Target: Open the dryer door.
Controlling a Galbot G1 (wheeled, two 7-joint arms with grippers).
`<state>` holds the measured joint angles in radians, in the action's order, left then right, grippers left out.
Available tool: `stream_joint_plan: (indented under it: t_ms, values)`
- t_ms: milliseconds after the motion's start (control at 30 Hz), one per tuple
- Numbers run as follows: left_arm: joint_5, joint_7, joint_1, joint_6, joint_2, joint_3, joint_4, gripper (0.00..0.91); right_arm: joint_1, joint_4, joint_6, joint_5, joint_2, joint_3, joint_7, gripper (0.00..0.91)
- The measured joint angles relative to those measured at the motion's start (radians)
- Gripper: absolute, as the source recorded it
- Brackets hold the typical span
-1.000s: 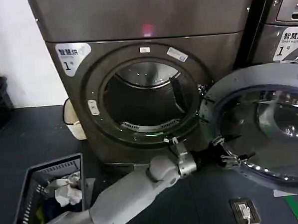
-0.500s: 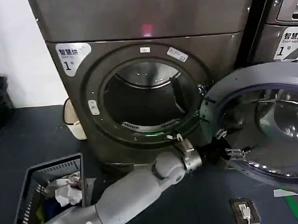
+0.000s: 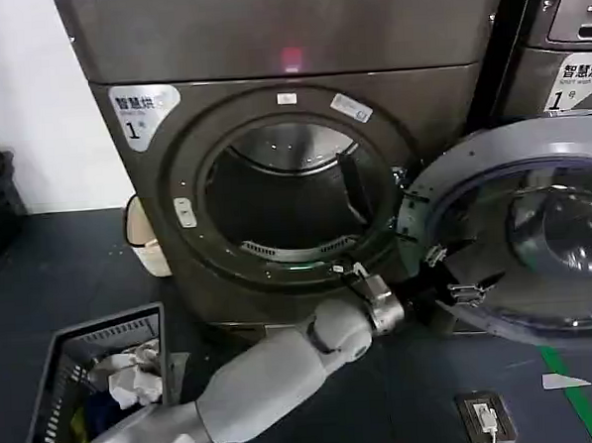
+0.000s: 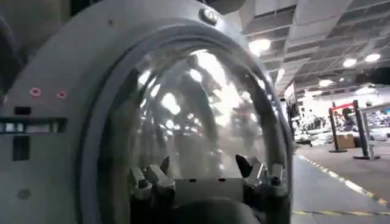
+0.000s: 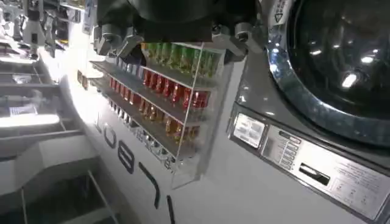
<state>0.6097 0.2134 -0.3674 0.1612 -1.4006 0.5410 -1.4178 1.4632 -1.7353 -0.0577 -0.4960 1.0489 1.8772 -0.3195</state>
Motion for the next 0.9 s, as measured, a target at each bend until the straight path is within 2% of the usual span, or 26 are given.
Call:
stream_joint_plan:
  t_ms: [300,467,600,900]
  values:
    - [0.009,0.008,-0.026,0.028,0.076,-0.005,-0.065,0.907,-0.006,-0.009,0.000,-0.001,0.003,-0.001,0.001,0.907]
    - [0.049,0.007,-0.049,0.108,0.151,-0.011,-0.125,0.907,-0.008,-0.009,0.000,-0.002,0.003,0.000,0.000,0.907]
    - [0.080,0.002,-0.075,0.127,0.233,-0.022,-0.194,0.907,-0.014,-0.017,0.000,0.000,-0.001,0.008,0.003,0.907]
    - [0.113,0.010,-0.163,0.124,0.469,-0.091,-0.366,0.907,-0.041,-0.065,-0.002,0.096,-0.004,0.038,0.048,0.907]
